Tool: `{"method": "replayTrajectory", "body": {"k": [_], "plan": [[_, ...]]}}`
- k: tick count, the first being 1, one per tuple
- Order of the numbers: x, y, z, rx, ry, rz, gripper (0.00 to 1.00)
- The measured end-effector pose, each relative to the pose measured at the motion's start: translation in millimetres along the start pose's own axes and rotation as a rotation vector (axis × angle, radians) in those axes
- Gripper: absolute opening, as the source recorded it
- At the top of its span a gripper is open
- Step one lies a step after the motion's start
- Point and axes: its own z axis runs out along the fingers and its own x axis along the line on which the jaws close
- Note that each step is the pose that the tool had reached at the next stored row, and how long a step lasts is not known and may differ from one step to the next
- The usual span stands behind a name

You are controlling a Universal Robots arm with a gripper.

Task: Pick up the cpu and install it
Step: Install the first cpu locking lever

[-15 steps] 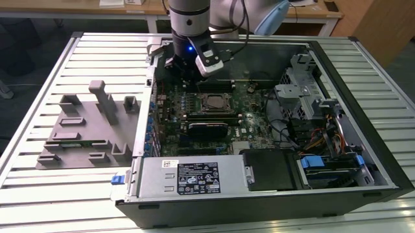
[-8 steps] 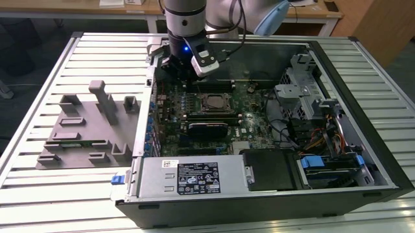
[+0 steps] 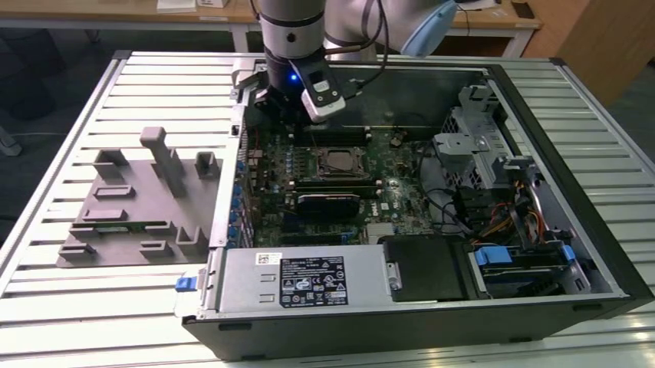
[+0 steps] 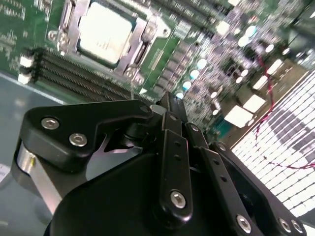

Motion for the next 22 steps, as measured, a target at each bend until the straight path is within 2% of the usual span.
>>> {"method": "replayTrajectory", "body": {"k": [3, 5, 7, 11, 14, 15, 22], "plan": [[0.0, 0.0, 0.0, -0.0476, 0.0025, 0.001, 0.11], [0.1, 0.0, -0.1, -0.075, 0.004, 0.002, 0.11], [0.1, 0.0, 0.0, -0.0952, 0.0049, 0.003, 0.11], [0.2, 0.0, 0.0, -0.1433, 0.0075, 0.004, 0.11], [0.2, 0.0, 0.0, -0.1721, 0.0089, 0.005, 0.11], [0.2, 0.0, 0.0, -0.1768, 0.0091, 0.005, 0.11], [-1.9, 0.1, 0.1, -0.1773, 0.0092, 0.005, 0.11]]}}
